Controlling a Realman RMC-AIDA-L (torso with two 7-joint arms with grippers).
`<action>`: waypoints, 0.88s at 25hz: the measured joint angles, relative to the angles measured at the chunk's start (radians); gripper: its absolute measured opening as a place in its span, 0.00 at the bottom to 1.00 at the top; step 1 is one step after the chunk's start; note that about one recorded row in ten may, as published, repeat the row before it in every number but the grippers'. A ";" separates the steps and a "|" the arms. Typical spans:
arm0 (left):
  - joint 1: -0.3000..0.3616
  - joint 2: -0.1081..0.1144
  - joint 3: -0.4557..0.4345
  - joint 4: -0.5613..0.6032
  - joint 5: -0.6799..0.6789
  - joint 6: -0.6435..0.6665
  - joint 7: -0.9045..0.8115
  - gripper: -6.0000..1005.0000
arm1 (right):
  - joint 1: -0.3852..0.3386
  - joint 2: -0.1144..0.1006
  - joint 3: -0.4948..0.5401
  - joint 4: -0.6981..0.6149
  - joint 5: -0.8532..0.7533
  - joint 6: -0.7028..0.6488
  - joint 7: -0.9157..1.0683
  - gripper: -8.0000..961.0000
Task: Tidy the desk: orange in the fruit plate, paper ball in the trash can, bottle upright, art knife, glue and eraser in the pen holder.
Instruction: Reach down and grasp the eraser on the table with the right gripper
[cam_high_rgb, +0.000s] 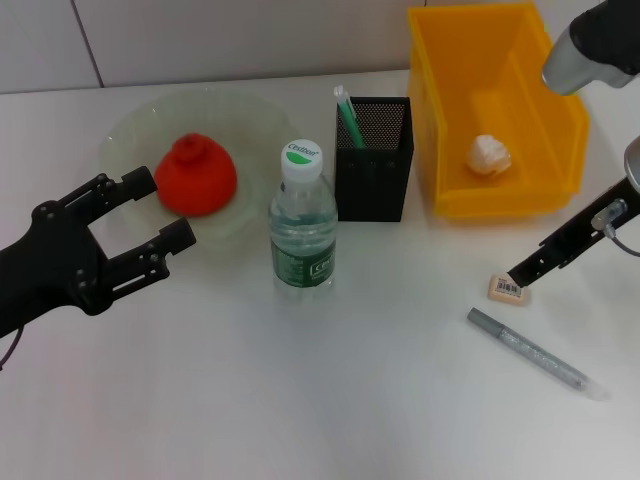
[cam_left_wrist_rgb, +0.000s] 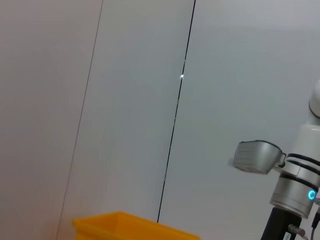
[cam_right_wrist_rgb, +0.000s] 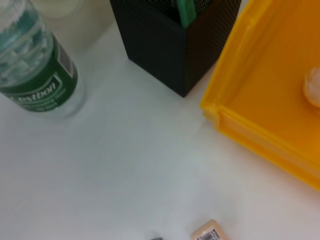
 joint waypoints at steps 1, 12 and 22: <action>0.000 0.000 -0.002 0.000 0.000 0.004 0.000 0.78 | 0.003 0.000 -0.001 0.016 -0.011 0.009 0.000 0.81; -0.001 0.000 -0.007 0.000 -0.002 0.010 0.004 0.78 | 0.036 0.000 -0.003 0.107 -0.014 0.050 0.000 0.81; 0.000 -0.001 -0.004 0.000 -0.002 0.011 0.007 0.78 | 0.071 -0.001 -0.002 0.172 -0.030 0.071 -0.001 0.81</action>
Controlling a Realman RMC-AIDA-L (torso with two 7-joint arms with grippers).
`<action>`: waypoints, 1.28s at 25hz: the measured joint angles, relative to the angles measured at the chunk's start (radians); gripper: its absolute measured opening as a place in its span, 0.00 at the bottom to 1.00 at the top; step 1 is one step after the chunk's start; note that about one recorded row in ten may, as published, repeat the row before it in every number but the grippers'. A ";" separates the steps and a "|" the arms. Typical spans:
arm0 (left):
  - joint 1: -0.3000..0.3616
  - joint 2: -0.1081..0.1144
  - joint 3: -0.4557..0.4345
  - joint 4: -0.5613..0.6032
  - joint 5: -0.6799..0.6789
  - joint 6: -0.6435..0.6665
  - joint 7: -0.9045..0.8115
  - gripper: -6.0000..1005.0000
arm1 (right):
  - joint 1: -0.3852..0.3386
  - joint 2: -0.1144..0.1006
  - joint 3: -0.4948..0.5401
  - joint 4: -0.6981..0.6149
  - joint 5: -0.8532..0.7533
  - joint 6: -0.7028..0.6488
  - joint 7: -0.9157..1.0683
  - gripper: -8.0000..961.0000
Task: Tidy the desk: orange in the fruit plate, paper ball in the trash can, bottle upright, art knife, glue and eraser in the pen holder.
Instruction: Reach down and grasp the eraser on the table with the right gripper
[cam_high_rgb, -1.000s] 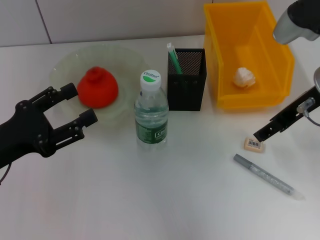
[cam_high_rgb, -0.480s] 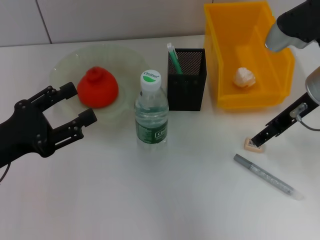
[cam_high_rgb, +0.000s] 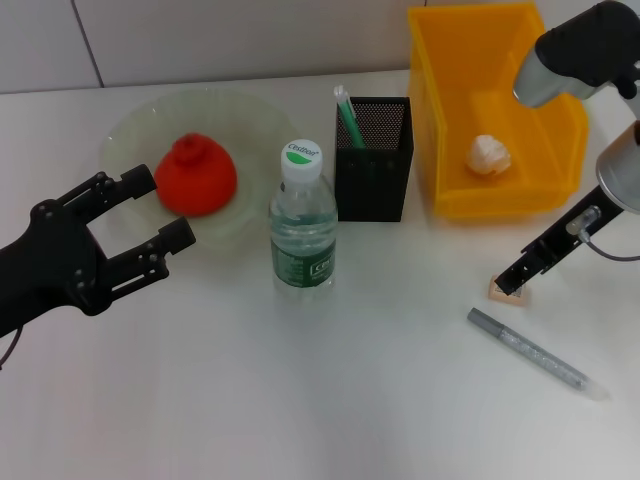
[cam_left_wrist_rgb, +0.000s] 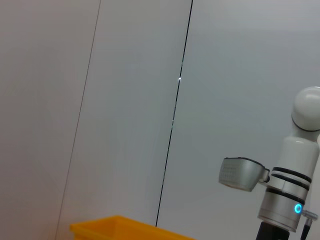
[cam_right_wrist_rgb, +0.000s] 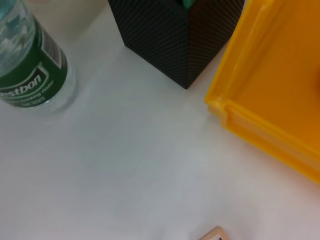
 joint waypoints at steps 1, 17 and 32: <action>-0.001 0.000 0.000 0.000 0.000 0.000 0.000 0.78 | 0.005 0.000 0.000 0.009 -0.006 0.003 0.000 0.81; 0.000 -0.002 -0.003 0.000 -0.001 0.009 0.002 0.78 | 0.070 0.000 0.005 0.150 -0.032 0.055 0.003 0.79; 0.000 -0.002 -0.003 0.000 0.000 0.008 0.003 0.78 | 0.090 -0.002 0.005 0.214 -0.035 0.081 0.003 0.76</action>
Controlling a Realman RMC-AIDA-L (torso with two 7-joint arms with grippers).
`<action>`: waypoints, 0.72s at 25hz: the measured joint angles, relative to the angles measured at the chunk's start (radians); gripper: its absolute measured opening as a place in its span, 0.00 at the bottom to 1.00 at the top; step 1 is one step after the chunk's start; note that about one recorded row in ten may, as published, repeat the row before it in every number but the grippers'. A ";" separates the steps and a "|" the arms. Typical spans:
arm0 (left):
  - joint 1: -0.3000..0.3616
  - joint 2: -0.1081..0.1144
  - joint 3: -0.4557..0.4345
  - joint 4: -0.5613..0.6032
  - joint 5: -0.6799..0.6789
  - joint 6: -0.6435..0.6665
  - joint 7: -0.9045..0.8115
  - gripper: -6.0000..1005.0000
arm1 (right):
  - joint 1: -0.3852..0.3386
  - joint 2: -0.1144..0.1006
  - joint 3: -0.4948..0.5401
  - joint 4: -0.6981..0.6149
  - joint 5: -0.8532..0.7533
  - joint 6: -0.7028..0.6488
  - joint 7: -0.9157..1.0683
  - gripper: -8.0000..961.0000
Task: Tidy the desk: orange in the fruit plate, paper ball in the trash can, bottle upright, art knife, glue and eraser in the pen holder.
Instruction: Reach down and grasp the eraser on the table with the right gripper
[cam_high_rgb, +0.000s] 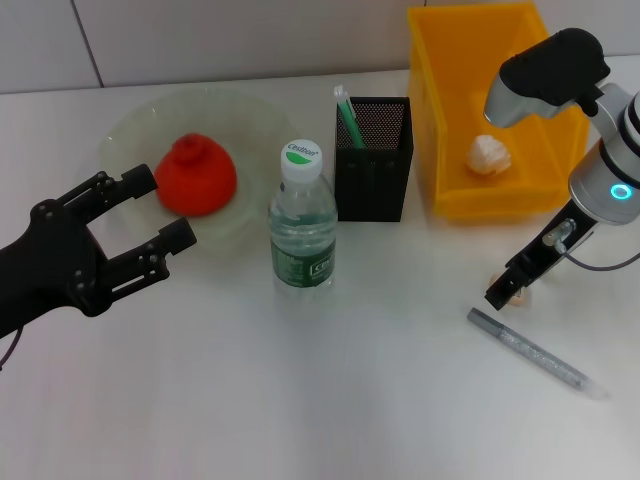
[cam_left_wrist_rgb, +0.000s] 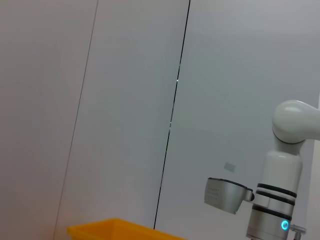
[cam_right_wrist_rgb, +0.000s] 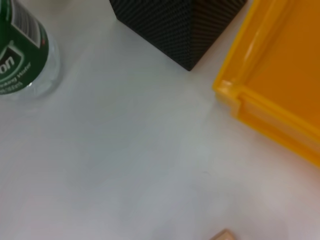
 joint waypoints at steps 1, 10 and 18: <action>0.000 0.000 0.000 0.000 0.000 0.000 0.000 0.78 | 0.000 0.000 0.000 0.000 -0.001 0.001 0.001 0.76; 0.000 0.000 0.001 -0.001 0.002 -0.007 0.002 0.78 | 0.009 0.000 0.002 0.026 -0.020 0.016 0.004 0.74; 0.000 0.000 0.000 -0.002 0.002 -0.006 0.002 0.78 | 0.012 0.002 -0.001 0.032 -0.020 0.030 0.007 0.73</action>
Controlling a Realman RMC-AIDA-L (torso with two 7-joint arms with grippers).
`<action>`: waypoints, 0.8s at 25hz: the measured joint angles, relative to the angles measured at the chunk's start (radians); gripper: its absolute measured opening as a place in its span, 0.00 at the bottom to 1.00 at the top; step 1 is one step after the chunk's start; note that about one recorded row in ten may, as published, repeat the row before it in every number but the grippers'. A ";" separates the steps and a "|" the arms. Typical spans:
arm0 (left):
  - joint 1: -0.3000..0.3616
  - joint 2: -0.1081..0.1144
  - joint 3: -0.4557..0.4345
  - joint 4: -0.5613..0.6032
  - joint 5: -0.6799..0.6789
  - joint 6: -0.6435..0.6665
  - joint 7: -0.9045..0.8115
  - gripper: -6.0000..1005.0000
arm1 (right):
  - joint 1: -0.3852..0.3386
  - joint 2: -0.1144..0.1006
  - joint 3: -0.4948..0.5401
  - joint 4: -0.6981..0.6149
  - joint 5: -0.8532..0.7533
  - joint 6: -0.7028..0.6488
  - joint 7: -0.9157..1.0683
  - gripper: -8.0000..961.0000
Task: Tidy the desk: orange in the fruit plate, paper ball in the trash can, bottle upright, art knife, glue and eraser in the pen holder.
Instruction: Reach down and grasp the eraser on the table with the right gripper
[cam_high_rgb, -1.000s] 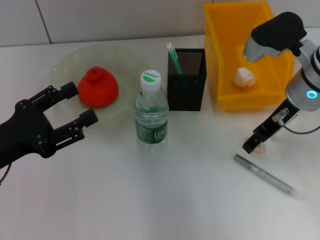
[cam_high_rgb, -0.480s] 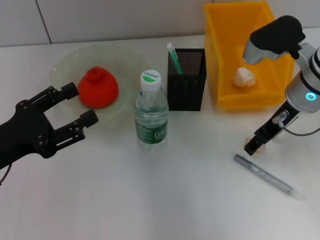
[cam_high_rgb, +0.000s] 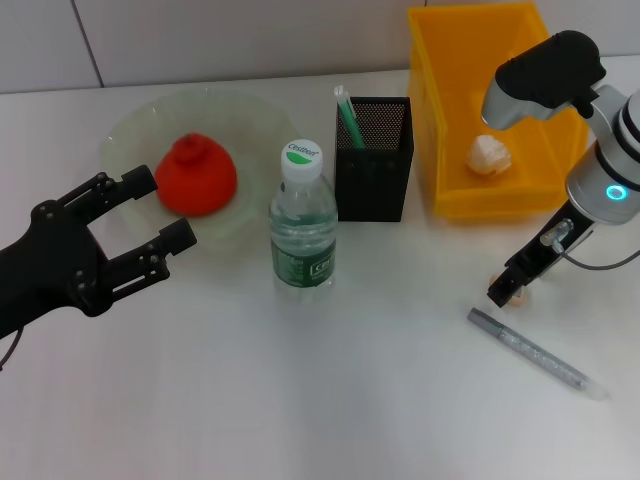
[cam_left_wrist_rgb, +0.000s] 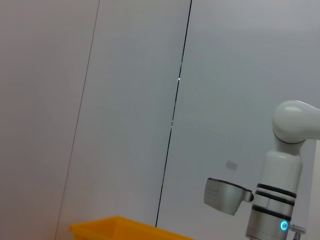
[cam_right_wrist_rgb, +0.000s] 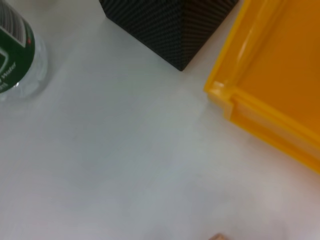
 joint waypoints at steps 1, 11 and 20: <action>0.000 0.000 0.000 0.000 0.000 0.000 0.000 0.78 | 0.000 0.000 0.000 0.001 0.000 0.001 0.000 0.73; 0.000 0.000 0.000 0.000 0.000 0.001 0.010 0.78 | 0.013 0.001 -0.003 0.030 0.003 0.012 0.002 0.56; 0.000 0.000 0.000 0.000 0.000 -0.001 0.010 0.78 | 0.023 0.001 -0.003 0.040 0.004 0.012 0.004 0.53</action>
